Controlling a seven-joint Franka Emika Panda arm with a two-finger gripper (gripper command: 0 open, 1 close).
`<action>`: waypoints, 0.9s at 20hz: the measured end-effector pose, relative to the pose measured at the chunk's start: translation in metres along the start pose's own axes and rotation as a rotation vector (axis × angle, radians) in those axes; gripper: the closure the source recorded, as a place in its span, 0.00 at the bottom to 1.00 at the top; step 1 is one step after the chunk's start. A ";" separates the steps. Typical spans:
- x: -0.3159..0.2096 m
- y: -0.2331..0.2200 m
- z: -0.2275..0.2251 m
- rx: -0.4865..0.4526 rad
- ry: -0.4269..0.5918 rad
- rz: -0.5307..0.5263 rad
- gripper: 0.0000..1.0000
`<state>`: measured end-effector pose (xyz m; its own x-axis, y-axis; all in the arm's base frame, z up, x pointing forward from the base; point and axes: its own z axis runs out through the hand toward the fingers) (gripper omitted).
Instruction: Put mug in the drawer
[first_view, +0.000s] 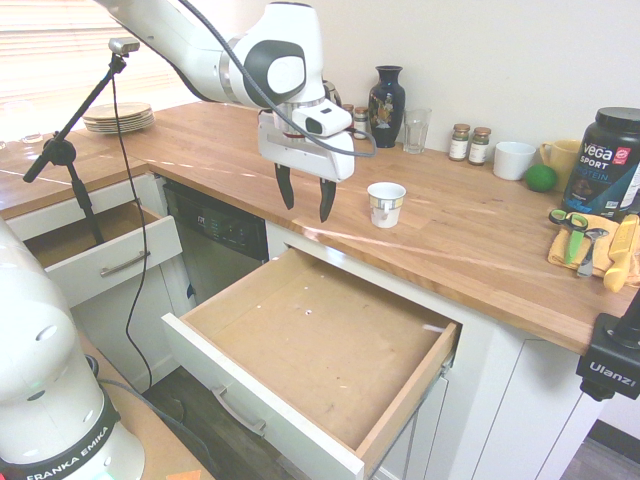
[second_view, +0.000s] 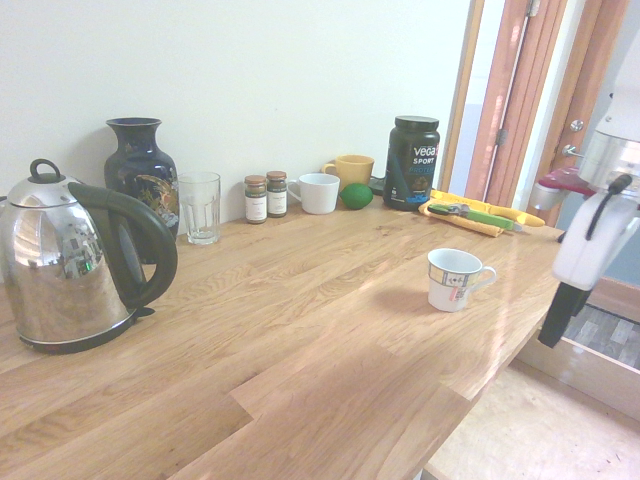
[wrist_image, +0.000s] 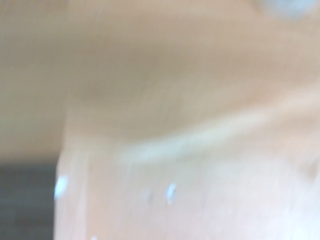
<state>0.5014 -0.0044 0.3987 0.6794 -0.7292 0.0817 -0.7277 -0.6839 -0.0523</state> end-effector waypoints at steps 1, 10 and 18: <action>0.013 -0.008 -0.001 0.002 0.002 0.006 0.00; 0.087 -0.072 -0.015 -0.011 0.008 0.024 0.00; 0.124 -0.103 0.010 -0.031 0.007 0.042 0.00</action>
<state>0.6616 -0.0247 0.4039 0.6477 -0.7569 0.0869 -0.7581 -0.6516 -0.0251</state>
